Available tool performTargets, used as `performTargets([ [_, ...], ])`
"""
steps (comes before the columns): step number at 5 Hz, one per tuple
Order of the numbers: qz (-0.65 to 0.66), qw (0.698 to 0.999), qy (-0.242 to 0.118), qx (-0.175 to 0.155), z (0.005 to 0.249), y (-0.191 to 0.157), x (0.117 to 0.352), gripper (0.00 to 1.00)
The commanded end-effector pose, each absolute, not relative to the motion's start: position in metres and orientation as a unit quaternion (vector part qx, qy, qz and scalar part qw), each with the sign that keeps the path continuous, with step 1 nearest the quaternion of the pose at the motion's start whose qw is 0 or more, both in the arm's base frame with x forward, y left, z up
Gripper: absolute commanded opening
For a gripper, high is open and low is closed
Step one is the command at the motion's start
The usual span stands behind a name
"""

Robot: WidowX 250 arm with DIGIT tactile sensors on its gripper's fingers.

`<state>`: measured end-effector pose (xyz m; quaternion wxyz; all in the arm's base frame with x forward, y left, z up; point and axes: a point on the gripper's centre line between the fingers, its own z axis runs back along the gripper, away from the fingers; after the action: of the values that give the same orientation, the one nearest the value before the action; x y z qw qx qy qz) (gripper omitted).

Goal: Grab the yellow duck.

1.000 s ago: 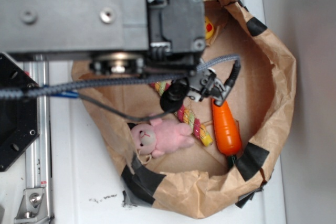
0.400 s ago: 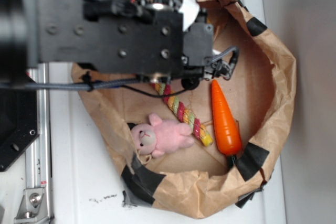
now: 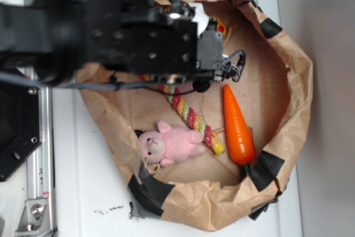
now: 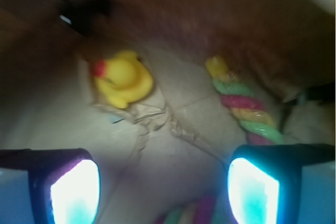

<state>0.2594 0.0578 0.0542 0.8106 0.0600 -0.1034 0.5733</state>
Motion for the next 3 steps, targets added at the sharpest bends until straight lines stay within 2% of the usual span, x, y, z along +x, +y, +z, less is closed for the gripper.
performTargets([
  [1, 0.554, 0.815, -0.152, 0.070, 0.067, 0.085, 0.276, 1.00],
  [3, 0.534, 0.828, -0.150, 0.083, 0.065, 0.089, 0.264, 1.00],
])
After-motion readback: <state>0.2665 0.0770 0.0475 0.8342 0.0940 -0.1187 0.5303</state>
